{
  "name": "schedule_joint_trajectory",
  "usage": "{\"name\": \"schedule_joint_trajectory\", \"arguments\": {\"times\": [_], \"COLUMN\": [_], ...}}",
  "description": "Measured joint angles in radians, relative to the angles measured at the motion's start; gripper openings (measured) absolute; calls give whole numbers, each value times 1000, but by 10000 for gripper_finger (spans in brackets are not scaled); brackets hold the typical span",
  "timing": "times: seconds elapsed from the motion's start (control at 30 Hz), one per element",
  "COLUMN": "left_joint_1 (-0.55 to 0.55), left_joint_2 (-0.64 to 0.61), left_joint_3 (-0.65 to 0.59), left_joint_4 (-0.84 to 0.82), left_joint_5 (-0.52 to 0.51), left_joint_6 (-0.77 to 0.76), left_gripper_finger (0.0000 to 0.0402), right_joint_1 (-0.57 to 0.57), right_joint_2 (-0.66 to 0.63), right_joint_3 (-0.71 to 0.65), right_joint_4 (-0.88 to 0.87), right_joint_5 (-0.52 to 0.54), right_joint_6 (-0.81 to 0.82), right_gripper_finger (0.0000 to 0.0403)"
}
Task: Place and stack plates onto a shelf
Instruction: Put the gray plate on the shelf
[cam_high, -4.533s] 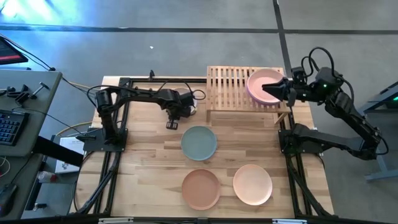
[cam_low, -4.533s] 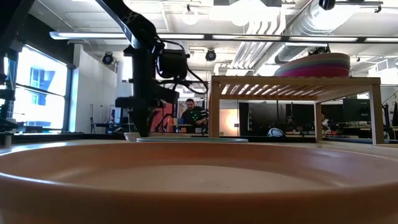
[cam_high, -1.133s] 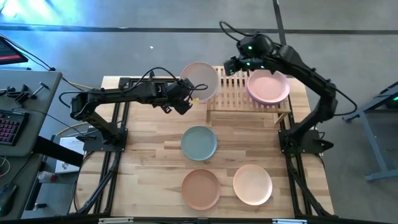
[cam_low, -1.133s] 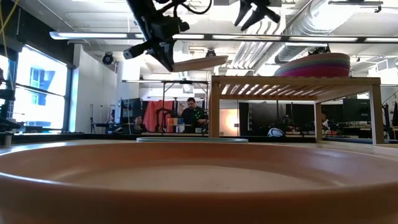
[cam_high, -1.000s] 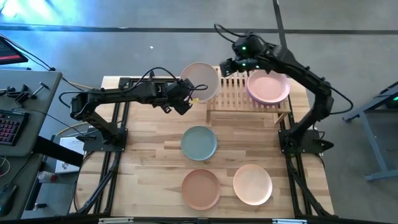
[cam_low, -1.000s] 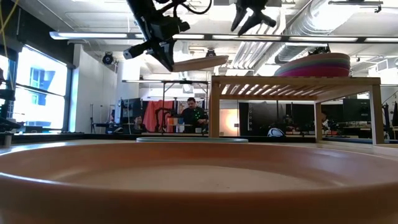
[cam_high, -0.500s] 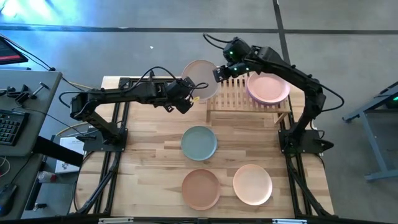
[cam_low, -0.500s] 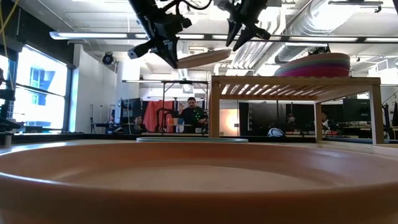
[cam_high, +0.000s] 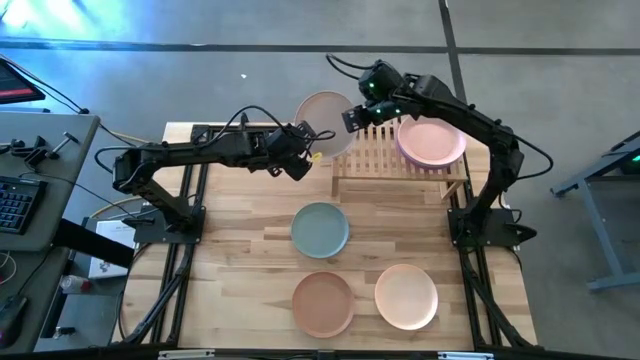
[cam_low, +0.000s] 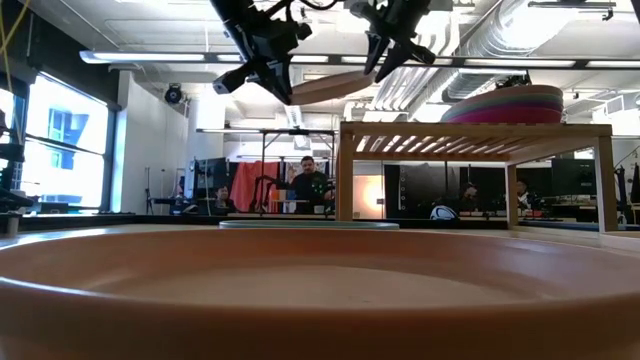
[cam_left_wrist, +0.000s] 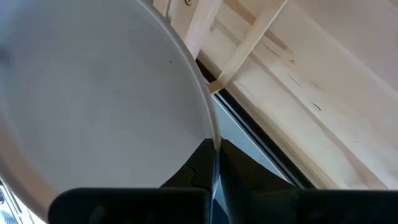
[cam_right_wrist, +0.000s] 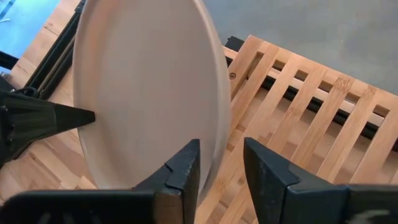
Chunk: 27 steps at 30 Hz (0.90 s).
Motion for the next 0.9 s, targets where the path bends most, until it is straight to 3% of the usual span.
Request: {"name": "schedule_joint_trajectory", "arguments": {"times": [0.27,0.6,0.9], "left_joint_1": [1,0,1], "left_joint_2": [0,0,0], "left_joint_3": [0,0,0], "left_joint_4": [3,6,5], "left_joint_5": [3,76,79], "left_joint_6": [-6,-141,-255], "left_gripper_finger": [5,8,52], "right_joint_1": [0,0,0], "right_joint_2": [0,0,0], "right_joint_3": [0,0,0], "right_joint_4": [0,-2,-7], "right_joint_5": [7,1,2], "right_joint_6": [-11,11,16], "right_gripper_finger": [7,4,1]}}
